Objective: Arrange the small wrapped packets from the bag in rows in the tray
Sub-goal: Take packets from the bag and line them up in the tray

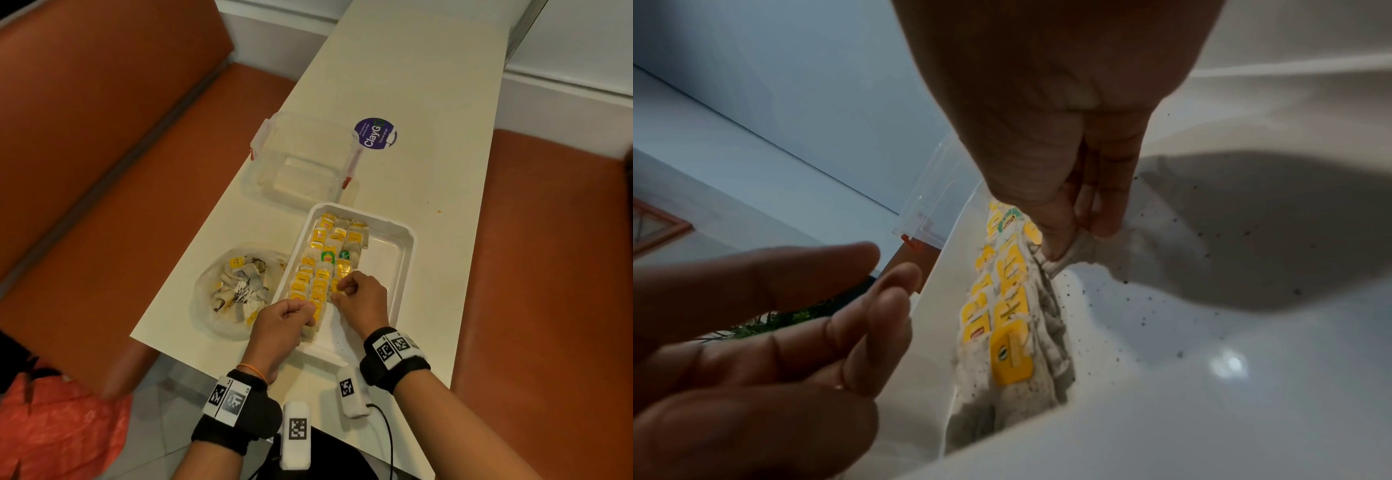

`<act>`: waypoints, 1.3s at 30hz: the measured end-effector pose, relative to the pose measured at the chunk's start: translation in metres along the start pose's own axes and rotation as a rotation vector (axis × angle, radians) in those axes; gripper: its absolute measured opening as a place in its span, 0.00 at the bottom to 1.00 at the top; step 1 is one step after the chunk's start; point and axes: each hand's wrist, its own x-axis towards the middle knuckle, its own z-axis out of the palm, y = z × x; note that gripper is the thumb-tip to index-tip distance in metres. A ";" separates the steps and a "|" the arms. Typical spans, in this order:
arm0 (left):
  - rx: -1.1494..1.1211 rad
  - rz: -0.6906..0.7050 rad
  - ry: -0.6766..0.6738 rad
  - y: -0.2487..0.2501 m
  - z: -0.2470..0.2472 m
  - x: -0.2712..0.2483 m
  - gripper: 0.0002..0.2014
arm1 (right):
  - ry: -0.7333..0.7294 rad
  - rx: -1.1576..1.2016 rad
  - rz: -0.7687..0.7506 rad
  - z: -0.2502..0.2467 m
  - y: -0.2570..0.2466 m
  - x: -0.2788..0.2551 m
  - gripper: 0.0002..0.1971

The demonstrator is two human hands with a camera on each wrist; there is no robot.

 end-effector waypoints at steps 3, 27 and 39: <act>-0.107 -0.075 -0.011 0.004 -0.002 -0.001 0.16 | 0.009 0.010 0.005 -0.005 -0.008 -0.005 0.11; -0.913 -0.257 -0.308 0.027 -0.008 -0.013 0.30 | -0.189 -0.138 -0.498 -0.046 -0.065 -0.095 0.10; -0.550 -0.044 -0.356 0.019 -0.016 -0.023 0.20 | -0.404 0.353 0.040 -0.051 -0.055 -0.078 0.04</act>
